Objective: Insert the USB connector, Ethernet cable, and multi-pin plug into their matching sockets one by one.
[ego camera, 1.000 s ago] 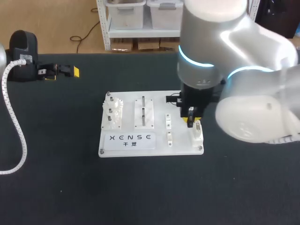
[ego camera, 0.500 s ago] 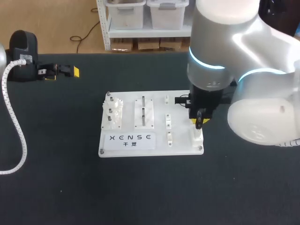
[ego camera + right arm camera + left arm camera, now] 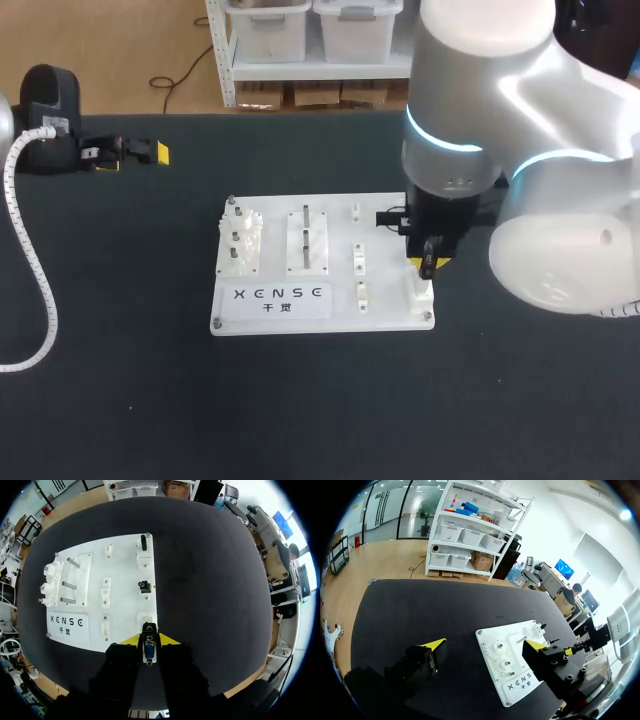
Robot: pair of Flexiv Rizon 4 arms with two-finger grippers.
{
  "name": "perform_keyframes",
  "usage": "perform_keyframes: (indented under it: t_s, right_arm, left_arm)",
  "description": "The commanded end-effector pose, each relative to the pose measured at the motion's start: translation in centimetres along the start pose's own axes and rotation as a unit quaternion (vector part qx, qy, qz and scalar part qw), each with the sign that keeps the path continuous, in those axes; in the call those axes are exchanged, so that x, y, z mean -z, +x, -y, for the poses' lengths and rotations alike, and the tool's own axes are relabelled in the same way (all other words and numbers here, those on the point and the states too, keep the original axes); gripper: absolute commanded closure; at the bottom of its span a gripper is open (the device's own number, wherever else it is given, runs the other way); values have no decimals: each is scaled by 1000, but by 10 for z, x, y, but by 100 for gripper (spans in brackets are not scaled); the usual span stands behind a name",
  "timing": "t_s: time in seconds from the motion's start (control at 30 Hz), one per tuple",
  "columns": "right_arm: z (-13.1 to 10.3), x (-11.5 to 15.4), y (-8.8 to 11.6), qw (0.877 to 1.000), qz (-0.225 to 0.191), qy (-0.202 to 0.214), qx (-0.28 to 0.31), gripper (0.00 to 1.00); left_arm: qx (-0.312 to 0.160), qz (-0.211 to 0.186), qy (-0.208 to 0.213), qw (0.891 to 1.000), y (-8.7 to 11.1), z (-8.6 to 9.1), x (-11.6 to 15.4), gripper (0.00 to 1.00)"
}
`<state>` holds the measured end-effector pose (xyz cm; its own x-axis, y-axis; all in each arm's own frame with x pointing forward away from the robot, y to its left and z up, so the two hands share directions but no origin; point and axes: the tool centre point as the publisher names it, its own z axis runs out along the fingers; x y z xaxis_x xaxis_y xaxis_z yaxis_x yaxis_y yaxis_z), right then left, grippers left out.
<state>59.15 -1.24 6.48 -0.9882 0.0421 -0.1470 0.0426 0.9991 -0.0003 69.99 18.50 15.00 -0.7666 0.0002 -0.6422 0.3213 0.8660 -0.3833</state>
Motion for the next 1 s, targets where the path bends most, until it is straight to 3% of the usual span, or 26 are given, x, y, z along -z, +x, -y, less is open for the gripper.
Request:
perform_keyframes:
  t_s: [0.03,1.0]
  right_arm:
    - [1,0,2,1000,2,-1,-1,100]
    - [0,-3,-2,1000,4,1,-8,100]
  left_arm:
    - [0,0,0,1000,0,0,0,0]
    - [0,0,0,1000,0,0,0,0]
